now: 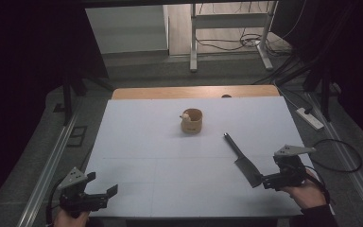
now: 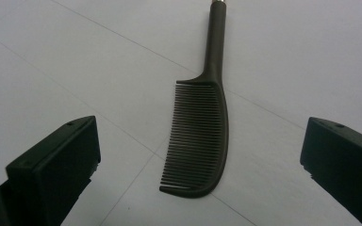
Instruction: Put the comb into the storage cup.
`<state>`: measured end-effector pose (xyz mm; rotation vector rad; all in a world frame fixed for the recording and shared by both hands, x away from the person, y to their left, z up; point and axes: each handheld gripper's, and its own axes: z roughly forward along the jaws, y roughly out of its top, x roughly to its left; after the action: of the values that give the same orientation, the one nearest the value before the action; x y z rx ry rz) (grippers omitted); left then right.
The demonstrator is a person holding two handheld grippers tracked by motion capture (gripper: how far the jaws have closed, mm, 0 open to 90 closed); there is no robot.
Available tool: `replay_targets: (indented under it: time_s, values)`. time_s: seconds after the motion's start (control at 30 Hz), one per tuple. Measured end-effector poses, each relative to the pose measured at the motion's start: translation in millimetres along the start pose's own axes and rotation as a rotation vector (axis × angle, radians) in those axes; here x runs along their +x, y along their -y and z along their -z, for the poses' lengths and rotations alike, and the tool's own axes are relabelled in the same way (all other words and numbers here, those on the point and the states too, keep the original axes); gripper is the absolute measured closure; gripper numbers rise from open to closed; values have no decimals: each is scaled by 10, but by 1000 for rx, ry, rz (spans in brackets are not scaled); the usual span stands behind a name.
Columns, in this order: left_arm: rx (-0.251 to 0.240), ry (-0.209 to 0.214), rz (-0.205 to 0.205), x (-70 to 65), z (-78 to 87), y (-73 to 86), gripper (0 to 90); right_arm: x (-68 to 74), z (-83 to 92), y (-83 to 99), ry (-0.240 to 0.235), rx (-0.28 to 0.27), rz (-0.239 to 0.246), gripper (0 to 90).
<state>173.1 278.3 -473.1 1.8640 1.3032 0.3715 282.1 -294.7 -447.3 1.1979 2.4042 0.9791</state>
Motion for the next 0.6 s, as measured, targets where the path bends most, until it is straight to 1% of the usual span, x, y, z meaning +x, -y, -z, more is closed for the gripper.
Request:
replay_targets:
  time_s: [0.3, 0.6]
  values:
    - [-2, 5, 2, 5, 1, 1, 17, 6, -44, -91, 0, -5, -16, 0]
    - [-2, 7, 5, 10, 1, 1, 18, -47, -137, -167, 10, 6, -18, 0]
